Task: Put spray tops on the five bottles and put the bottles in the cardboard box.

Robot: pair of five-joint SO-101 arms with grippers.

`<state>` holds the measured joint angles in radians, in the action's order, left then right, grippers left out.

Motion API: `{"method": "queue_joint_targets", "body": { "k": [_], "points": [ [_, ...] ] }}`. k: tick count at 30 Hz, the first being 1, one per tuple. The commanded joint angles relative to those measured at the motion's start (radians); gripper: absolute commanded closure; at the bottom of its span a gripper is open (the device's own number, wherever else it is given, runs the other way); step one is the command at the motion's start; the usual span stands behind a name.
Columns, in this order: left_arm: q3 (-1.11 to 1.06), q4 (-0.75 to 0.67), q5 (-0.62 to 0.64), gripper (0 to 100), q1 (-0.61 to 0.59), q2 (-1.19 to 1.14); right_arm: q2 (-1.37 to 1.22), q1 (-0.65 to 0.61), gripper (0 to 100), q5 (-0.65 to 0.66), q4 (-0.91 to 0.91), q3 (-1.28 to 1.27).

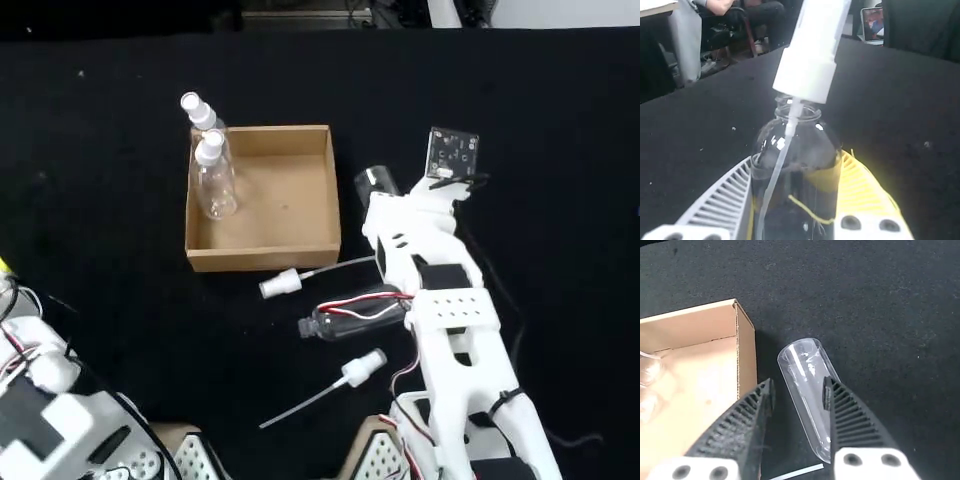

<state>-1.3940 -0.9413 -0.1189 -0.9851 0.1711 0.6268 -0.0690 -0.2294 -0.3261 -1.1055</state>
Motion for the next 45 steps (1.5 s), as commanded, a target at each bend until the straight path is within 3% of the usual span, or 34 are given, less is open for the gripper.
{"method": "queue_joint_targets", "body": {
  "k": [1, 10, 17, 24, 32, 40, 45],
  "points": [
    [0.019, -0.173, 0.012, 97, -0.013, -0.100, 0.025, -0.014, 86.8, 0.002, 0.026, 0.004],
    [0.018, -0.463, 0.012, 97, -0.013, -0.377, 0.025, -0.012, 86.6, 0.002, 0.026, 0.004],
    [0.016, -0.787, 0.012, 97, -0.015, -0.644, 0.025, -0.011, 86.6, 0.002, 0.026, 0.004],
    [0.019, -0.795, 0.018, 96, -0.030, -0.721, 0.025, -0.014, 86.5, 0.002, 0.026, 0.004],
    [0.018, -0.795, 0.021, 77, -0.077, -0.651, 0.025, -0.014, 86.5, 0.002, 0.026, 0.004],
    [0.001, -0.795, 0.021, 75, -0.091, -0.603, 0.025, -0.014, 86.6, 0.002, 0.026, 0.004],
    [-0.041, -0.795, 0.054, 67, -0.084, -0.543, 0.025, -0.014, 86.6, 0.002, 0.025, 0.004]
  ]
}}
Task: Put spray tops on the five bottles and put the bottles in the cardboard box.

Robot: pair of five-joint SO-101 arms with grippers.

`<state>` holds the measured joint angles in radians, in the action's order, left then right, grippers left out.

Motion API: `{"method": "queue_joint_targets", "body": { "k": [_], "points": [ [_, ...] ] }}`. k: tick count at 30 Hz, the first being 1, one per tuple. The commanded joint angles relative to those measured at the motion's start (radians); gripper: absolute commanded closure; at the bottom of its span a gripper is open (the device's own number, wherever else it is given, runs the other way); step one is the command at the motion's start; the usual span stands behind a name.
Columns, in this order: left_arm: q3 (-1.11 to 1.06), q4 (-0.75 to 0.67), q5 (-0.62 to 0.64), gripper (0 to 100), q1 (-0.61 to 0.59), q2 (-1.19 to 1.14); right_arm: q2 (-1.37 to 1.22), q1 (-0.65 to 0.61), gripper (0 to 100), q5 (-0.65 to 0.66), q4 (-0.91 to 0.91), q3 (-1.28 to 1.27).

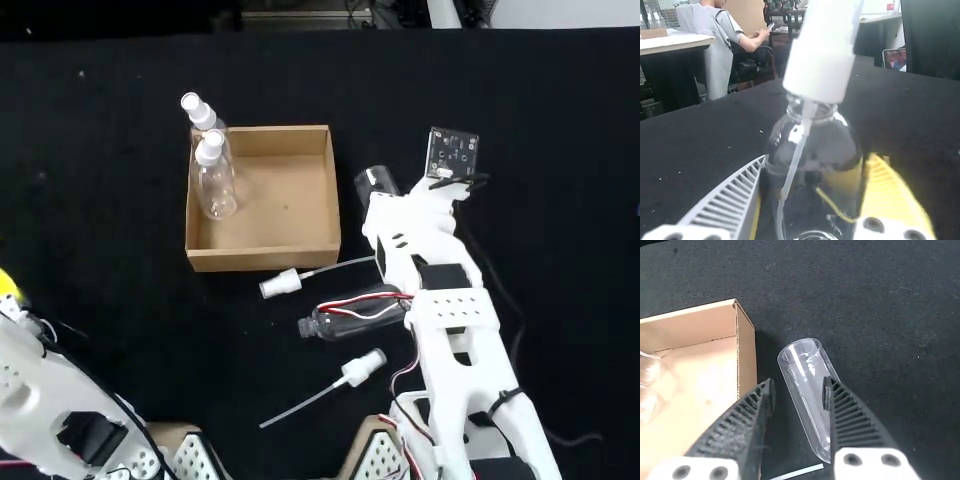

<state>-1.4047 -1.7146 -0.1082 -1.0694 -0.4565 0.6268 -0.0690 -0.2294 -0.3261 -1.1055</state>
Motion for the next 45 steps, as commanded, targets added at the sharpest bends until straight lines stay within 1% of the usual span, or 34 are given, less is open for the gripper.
{"method": "queue_joint_targets", "body": {
  "k": [1, 9, 35, 37, 42, 43, 45],
  "points": [
    [-0.035, -0.021, 0.058, 66, 0.001, 0.098, 0.025, -0.014, 86.6, 0.002, 0.025, 0.004],
    [-0.042, -0.017, 0.069, 66, -0.005, 0.167, 0.025, -0.014, 86.6, 0.002, 0.020, 0.002],
    [-0.042, -0.015, 0.072, 66, 0.004, 0.141, 0.025, -0.011, 86.5, 0.002, 0.018, 0.002],
    [-0.044, -0.015, 0.072, 71, 0.005, 0.141, 0.025, -0.011, 86.5, 0.002, 0.018, 0.002],
    [-0.044, -0.015, 0.066, 92, 0.030, 0.141, 0.031, -0.015, 86.5, 0.002, 0.026, -0.013],
    [-0.044, -0.015, 0.066, 95, 0.031, 0.141, 0.031, -0.015, 86.5, 0.002, 0.026, -0.013],
    [-0.044, -0.015, 0.066, 96, 0.039, 0.141, 0.031, -0.015, 86.4, 0.002, 0.026, -0.013]
  ]
}}
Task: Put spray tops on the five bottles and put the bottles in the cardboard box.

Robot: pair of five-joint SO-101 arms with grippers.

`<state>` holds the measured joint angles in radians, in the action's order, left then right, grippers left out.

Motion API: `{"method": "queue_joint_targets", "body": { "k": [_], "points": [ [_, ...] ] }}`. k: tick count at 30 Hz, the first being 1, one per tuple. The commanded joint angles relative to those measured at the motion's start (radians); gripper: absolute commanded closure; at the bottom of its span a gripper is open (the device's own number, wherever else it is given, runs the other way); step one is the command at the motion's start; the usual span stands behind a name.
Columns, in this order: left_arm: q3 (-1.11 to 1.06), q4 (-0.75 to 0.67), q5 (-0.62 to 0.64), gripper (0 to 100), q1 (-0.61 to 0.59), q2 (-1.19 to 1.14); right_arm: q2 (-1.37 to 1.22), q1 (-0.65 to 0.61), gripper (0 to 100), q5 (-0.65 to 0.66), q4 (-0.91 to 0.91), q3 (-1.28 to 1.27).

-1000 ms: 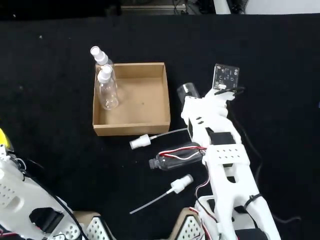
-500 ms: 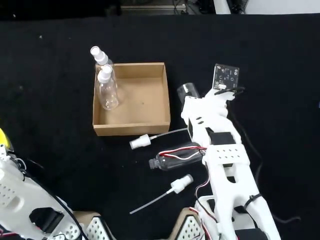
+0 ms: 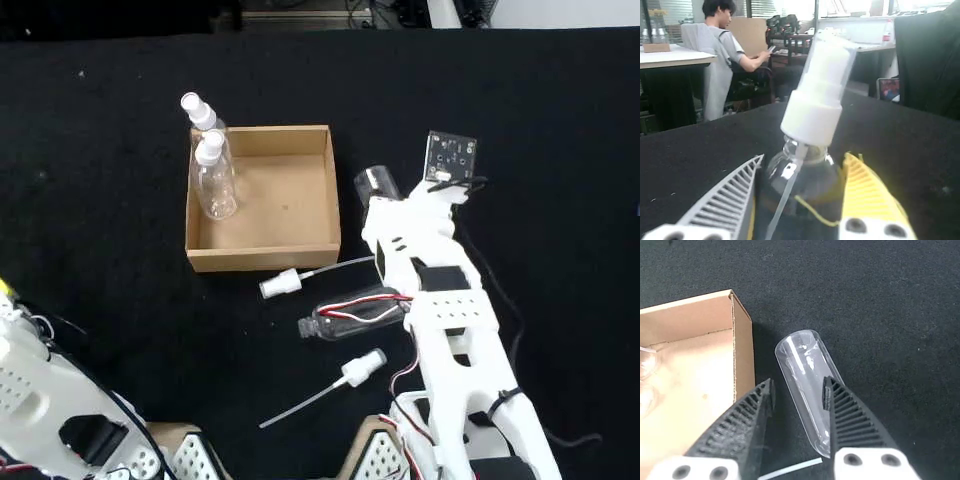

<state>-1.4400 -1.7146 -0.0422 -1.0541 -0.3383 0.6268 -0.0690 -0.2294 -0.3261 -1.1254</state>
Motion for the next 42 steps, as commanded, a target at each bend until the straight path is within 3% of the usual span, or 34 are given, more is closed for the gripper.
{"method": "queue_joint_targets", "body": {
  "k": [1, 11, 32, 37, 42],
  "points": [
    [-0.010, -0.015, 0.000, 95, 0.027, 0.023, 0.031, -0.015, 86.4, 0.002, 0.026, 0.007],
    [-0.028, -0.015, 0.006, 71, 0.022, 0.023, 0.031, -0.014, 86.4, 0.002, 0.026, 0.007],
    [-0.018, -0.015, 0.011, 75, -0.016, 0.023, 0.031, -0.011, 86.4, 0.002, 0.026, 0.005],
    [-0.018, -0.015, 0.138, 75, -0.054, 0.023, 0.031, -0.011, 86.4, 0.002, 0.026, 0.005],
    [-0.019, -0.015, 0.149, 75, -0.068, 0.023, 0.031, -0.011, 86.4, 0.002, 0.026, 0.005]
  ]
}}
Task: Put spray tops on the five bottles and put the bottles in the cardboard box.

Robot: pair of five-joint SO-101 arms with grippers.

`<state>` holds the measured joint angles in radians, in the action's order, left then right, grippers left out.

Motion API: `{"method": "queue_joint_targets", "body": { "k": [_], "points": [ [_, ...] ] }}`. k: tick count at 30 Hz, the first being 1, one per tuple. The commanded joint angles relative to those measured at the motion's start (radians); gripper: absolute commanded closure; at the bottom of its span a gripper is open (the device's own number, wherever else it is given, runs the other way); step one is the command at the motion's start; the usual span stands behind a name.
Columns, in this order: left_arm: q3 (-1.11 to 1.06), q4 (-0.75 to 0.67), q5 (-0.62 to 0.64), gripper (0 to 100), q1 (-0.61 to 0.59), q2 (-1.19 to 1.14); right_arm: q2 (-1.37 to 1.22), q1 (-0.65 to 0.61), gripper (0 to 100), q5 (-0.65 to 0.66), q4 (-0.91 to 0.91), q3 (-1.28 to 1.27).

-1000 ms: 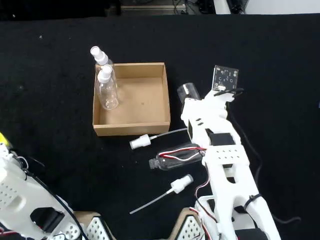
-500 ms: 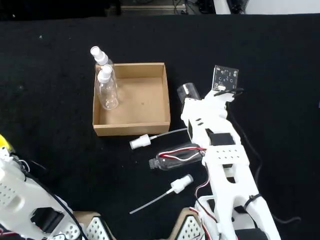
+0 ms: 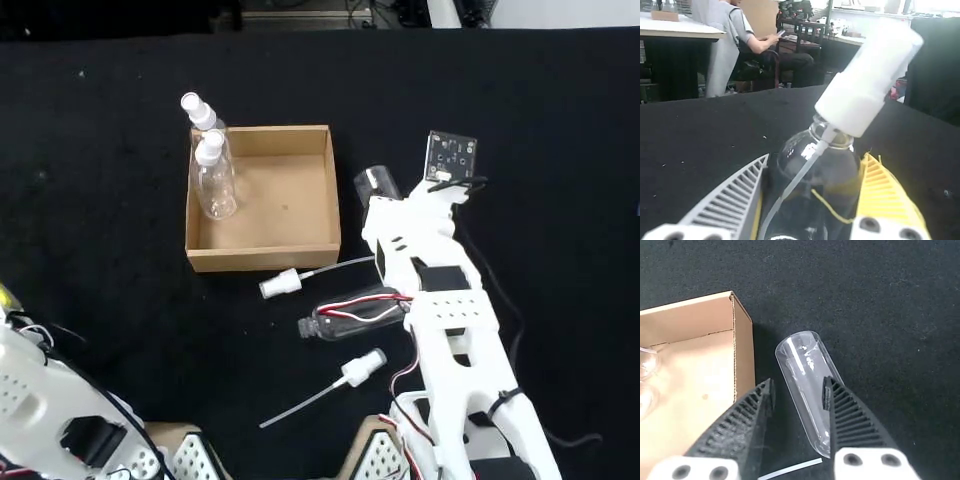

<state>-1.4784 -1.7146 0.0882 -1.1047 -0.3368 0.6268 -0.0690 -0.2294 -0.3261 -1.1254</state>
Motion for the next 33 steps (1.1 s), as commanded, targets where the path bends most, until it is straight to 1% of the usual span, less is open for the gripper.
{"method": "queue_joint_targets", "body": {
  "k": [1, 15, 18, 21, 28, 33],
  "points": [
    [0.019, -0.015, 0.018, 75, -0.018, 0.021, 0.031, -0.011, 86.4, 0.002, 0.026, 0.005],
    [0.021, -0.015, 0.008, 74, -0.012, 0.025, 0.031, -0.011, 86.4, 0.002, 0.026, 0.005],
    [0.021, -0.015, -0.029, 70, -0.012, 0.023, 0.031, -0.011, 86.4, 0.002, 0.026, 0.005],
    [0.021, -0.015, -0.032, 67, -0.016, 0.026, 0.031, -0.011, 86.4, 0.002, 0.026, 0.005],
    [0.021, -0.015, -0.038, 67, -0.021, 0.032, 0.031, -0.011, 86.4, 0.002, 0.026, 0.004],
    [0.044, -0.015, -0.038, 66, -0.053, 0.034, 0.031, -0.011, 86.4, 0.002, 0.026, 0.004]
  ]
}}
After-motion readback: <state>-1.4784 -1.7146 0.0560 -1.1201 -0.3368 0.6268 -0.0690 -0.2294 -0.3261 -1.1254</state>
